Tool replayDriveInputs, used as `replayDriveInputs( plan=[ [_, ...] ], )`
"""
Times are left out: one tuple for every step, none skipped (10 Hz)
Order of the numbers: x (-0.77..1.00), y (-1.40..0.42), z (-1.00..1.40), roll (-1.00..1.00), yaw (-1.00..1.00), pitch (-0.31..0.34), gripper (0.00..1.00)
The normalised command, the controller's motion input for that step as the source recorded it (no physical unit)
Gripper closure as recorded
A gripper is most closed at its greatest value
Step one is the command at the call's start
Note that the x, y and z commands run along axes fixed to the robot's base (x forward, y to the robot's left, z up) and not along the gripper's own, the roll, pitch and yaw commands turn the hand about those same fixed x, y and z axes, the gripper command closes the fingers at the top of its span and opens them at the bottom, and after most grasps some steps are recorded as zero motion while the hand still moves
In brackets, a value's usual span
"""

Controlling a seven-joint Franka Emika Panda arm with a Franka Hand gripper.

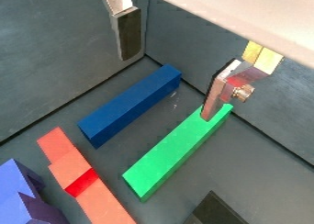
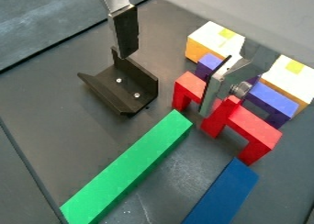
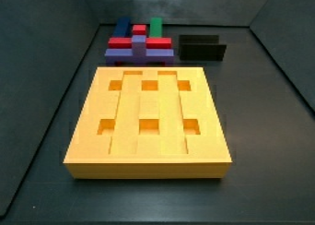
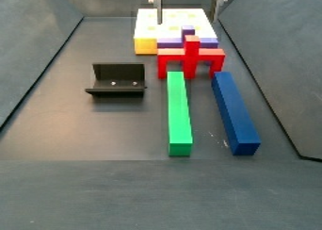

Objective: Pick up the green object. Move up. Move to above the board. Insert the green object.
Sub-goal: Pick up the green object.

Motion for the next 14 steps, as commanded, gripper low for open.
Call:
replayDriveInputs(
  plan=[
    [0.02,-0.04,0.00,0.00,0.00,0.000,0.00],
    [0.06,0.04,-0.10,-0.01,-0.04,0.010,0.00],
    [0.62,0.67,-0.71,-0.16,0.00,0.156,0.00],
    [0.62,0.78,-0.81,-0.14,0.00,0.091,0.00],
    [0.56,0.58,-1.00,0.00,0.00,0.071,0.00],
    [0.29,0.19,-1.00,0.00,-0.01,0.000,0.00],
    [0.27,0.00,-1.00,0.02,-0.13,0.000,0.00],
    [0.33,-0.01,-1.00,0.00,-0.09,-0.043,0.00],
    [0.01,-0.20,-1.00,0.00,-0.04,-0.114,0.00],
    [-0.26,-0.03,-0.93,-0.01,-0.18,-0.179,0.00],
    [-0.34,0.05,-0.84,-0.09,-0.40,-0.147,0.00],
    [-0.04,0.18,-0.66,-0.11,-0.25,-0.084,0.00],
    [0.05,0.22,-0.57,-0.08,-0.19,-0.013,0.00],
    [0.15,0.21,-0.57,-0.06,-0.28,0.000,0.00]
  ],
)
